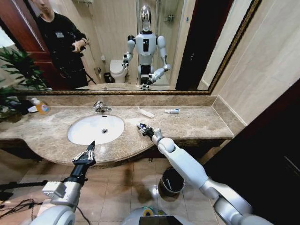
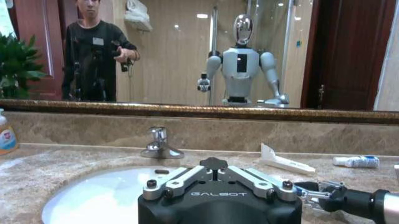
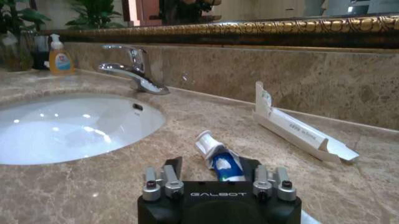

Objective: Pick up the trash from the sink and place it in the trash bin.

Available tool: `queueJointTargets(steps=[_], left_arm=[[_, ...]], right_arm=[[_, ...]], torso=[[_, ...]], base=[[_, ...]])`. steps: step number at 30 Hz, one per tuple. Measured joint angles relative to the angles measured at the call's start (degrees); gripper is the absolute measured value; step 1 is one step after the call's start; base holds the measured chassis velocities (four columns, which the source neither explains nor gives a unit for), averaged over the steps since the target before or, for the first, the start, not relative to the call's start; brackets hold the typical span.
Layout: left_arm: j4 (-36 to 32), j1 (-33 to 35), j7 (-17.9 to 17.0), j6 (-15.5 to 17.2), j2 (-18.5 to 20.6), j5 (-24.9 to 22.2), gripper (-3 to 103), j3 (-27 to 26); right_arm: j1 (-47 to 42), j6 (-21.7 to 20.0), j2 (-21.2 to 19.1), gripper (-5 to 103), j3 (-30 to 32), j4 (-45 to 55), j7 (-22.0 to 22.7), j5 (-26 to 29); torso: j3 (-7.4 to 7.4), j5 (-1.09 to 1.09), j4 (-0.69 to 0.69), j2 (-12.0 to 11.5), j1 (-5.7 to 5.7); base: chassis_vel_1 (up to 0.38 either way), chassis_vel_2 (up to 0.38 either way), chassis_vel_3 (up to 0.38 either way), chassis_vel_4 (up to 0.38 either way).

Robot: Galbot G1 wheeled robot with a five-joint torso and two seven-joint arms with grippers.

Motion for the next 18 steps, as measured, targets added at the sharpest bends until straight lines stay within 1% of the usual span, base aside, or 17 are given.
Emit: queueJointTargets(steps=[2,3,5,7,8,15,16,18], left_arm=[[0.00,0.00,0.00,0.00,0.00,0.00,0,0.00],[0.00,0.00,0.00,0.00,0.00,0.00,0,0.00],[0.00,0.00,0.00,0.00,0.00,0.00,0,0.00],[0.00,0.00,0.00,0.00,0.00,0.00,0,0.00],[0.00,0.00,0.00,0.00,0.00,0.00,0,0.00],[0.00,0.00,0.00,0.00,0.00,0.00,0,0.00],[0.00,0.00,0.00,0.00,0.00,0.00,0,0.00],[0.00,0.00,0.00,0.00,0.00,0.00,0,0.00]], right_arm=[[0.15,0.07,0.06,74,-0.02,-0.48,0.00,-0.11],[0.15,0.07,0.06,74,-0.02,-0.48,0.00,-0.11],[0.27,0.16,0.35,84,-0.02,-0.97,0.00,-0.28],[0.31,0.16,0.44,84,-0.02,-1.04,0.00,-0.31],[0.41,0.17,0.59,80,-0.02,-1.13,0.00,-0.33],[1.43,0.25,1.34,79,-0.01,-2.04,0.00,-0.33],[1.58,0.28,1.46,76,0.00,-2.33,0.00,-0.33],[1.62,0.31,1.51,74,0.01,-2.53,0.00,-0.34]], torso=[[0.00,0.00,0.00,0.00,0.00],[0.00,0.00,0.00,0.00,0.00],[0.00,0.00,0.00,0.00,0.00],[0.00,0.00,0.00,0.00,0.00],[0.00,0.00,0.00,0.00,0.00],[0.00,0.00,0.00,0.00,0.00],[0.00,0.00,0.00,0.00,0.00],[0.00,0.00,0.00,0.00,0.00]], base=[[0.000,0.000,0.000,0.000],[0.000,0.000,0.000,0.000],[0.000,0.000,0.000,0.000],[0.000,0.000,0.000,0.000],[0.000,0.000,0.000,0.000],[0.000,0.000,0.000,0.000],[0.000,0.000,0.000,0.000],[0.000,0.000,0.000,0.000]])
